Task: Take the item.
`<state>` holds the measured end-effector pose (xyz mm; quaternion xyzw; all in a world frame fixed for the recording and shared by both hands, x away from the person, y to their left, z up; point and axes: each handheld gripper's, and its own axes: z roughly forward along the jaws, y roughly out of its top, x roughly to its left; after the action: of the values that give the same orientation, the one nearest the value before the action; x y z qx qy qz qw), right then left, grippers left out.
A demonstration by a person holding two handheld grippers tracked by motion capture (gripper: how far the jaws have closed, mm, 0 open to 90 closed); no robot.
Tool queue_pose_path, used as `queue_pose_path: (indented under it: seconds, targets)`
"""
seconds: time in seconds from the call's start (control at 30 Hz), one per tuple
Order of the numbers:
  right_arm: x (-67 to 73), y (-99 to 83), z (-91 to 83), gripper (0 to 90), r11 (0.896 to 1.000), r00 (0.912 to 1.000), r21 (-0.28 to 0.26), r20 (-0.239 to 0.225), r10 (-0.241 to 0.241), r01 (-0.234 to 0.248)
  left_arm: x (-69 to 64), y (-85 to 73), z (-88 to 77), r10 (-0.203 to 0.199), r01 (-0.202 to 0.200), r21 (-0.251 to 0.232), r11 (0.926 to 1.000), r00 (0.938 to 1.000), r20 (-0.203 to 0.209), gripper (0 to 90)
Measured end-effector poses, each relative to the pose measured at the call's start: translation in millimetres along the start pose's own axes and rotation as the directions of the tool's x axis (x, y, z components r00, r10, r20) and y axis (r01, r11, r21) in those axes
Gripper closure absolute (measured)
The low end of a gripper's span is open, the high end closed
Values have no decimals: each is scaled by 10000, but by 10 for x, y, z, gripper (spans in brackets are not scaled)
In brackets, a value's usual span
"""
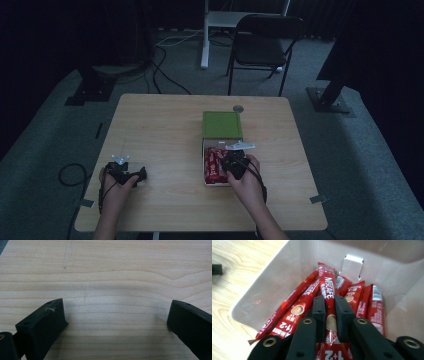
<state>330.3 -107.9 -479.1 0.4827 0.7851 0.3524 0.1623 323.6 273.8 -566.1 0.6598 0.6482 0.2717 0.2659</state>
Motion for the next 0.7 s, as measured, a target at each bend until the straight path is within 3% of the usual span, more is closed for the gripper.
queue_pose_path:
  seconds: [0.7]
  targets:
    - [-53,93,-388,818,9972,9949,-689,-982,220,-289,-1,0,0,-3,3,-4,10000,10000,-1,25]
